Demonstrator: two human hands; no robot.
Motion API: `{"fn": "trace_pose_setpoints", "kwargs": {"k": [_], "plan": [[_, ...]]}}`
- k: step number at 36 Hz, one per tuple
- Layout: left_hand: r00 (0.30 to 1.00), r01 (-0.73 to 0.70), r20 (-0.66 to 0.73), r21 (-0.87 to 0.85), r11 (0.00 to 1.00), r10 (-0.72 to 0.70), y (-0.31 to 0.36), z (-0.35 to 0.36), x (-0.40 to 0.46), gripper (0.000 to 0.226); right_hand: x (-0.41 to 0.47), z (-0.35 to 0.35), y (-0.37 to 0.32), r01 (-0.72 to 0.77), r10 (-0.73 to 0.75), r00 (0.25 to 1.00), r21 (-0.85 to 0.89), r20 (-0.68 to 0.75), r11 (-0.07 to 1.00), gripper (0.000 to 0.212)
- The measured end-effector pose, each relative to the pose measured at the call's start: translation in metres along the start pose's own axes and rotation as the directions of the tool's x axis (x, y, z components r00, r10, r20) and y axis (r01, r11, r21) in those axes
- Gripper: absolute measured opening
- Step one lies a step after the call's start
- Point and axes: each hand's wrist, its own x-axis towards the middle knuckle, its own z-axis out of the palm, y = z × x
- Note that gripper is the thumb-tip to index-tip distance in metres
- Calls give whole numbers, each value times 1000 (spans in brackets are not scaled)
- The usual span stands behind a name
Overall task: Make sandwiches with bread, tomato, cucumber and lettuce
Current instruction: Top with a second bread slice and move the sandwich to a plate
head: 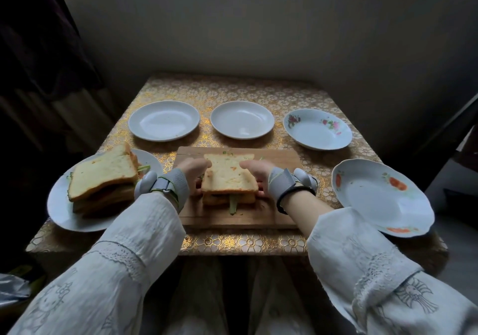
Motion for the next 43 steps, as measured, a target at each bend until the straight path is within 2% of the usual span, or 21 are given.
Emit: {"fn": "trace_pose_setpoints", "kwargs": {"k": [4,10,15,19,24,30,36,40,43], "plan": [[1000,-18,-7,36,999,18,-1,-1,3,40,-8,2,-6,4,-4,1000,12,22,1000,58],[1000,-4,8,35,999,4,-1,-5,6,37,13,1,1,26,-25,999,30,-45,999,55],[1000,20,12,44,999,-21,-1,-8,7,37,-8,-4,-2,-20,20,1000,112,6,993,22],[1000,27,8,53,998,-27,-1,-10,8,36,-5,-3,-2,-26,22,999,99,33,995,36],[999,34,25,50,998,-36,0,-10,10,34,-8,-6,-2,-29,20,997,111,80,993,24],[998,53,15,53,997,-54,2,-11,12,46,-6,-7,-5,-42,17,993,218,114,975,11],[996,77,43,27,997,-78,2,-15,11,46,-9,-7,2,-90,32,985,354,167,931,20],[994,78,80,-8,997,-77,3,-14,10,41,-9,-8,4,-87,20,984,375,178,923,18],[992,72,101,-23,997,-70,5,-14,5,37,-12,-9,-1,-83,13,983,381,184,921,8]]}}
